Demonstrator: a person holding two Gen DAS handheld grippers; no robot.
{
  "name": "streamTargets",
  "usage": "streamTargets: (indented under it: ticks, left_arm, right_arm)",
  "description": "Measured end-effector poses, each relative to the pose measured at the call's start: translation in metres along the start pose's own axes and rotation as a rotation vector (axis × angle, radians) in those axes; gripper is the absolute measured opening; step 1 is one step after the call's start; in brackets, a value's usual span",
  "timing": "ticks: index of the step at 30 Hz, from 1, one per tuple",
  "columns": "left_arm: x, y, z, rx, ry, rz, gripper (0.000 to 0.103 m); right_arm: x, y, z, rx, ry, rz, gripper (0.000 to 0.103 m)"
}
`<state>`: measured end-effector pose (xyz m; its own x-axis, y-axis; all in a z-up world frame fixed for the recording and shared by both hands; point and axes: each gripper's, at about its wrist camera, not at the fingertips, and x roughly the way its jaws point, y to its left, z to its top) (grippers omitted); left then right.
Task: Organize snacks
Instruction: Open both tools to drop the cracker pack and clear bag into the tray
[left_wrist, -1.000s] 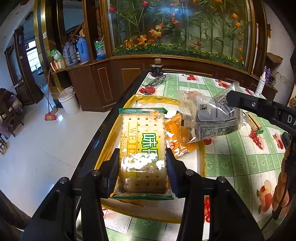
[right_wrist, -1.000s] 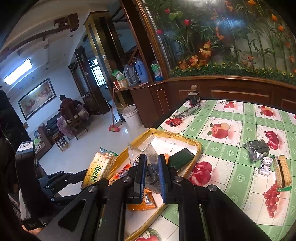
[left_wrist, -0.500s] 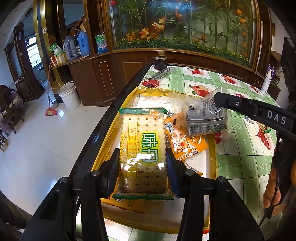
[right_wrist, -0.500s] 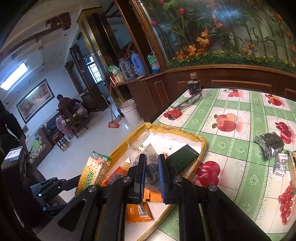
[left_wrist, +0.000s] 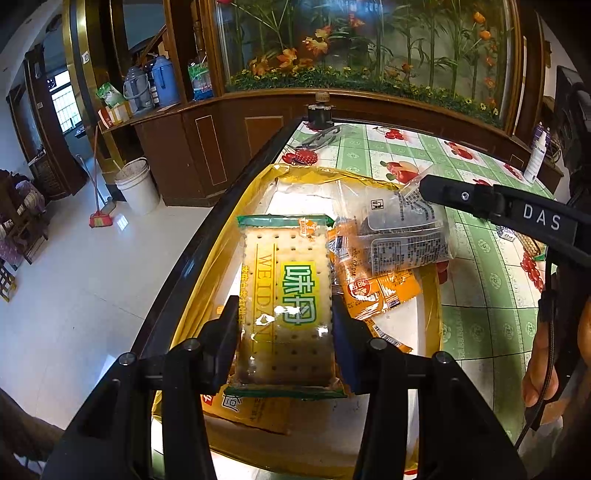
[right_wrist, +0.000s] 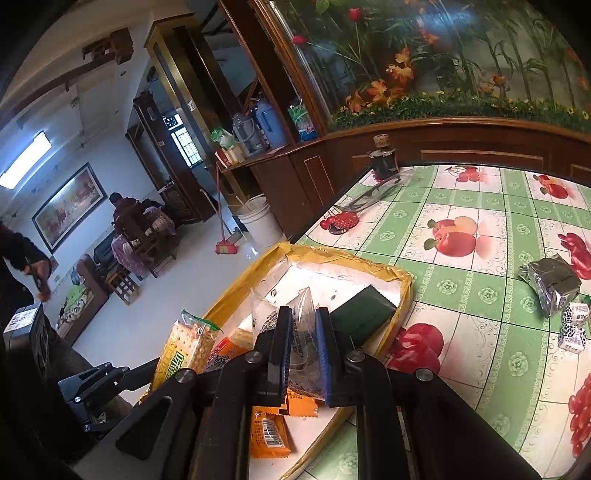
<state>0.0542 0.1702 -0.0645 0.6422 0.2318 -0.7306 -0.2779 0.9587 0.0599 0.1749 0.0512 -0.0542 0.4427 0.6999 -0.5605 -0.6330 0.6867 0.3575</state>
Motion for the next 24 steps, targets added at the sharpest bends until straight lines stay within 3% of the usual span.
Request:
streamTargets:
  ticks: [24]
  left_arm:
    - [-0.0013,0.0054,0.0003,-0.001,-0.014,0.008,0.045]
  right_arm:
    - [0.0061,0.0059,-0.0007,-0.015,0.01,-0.013,0.012]
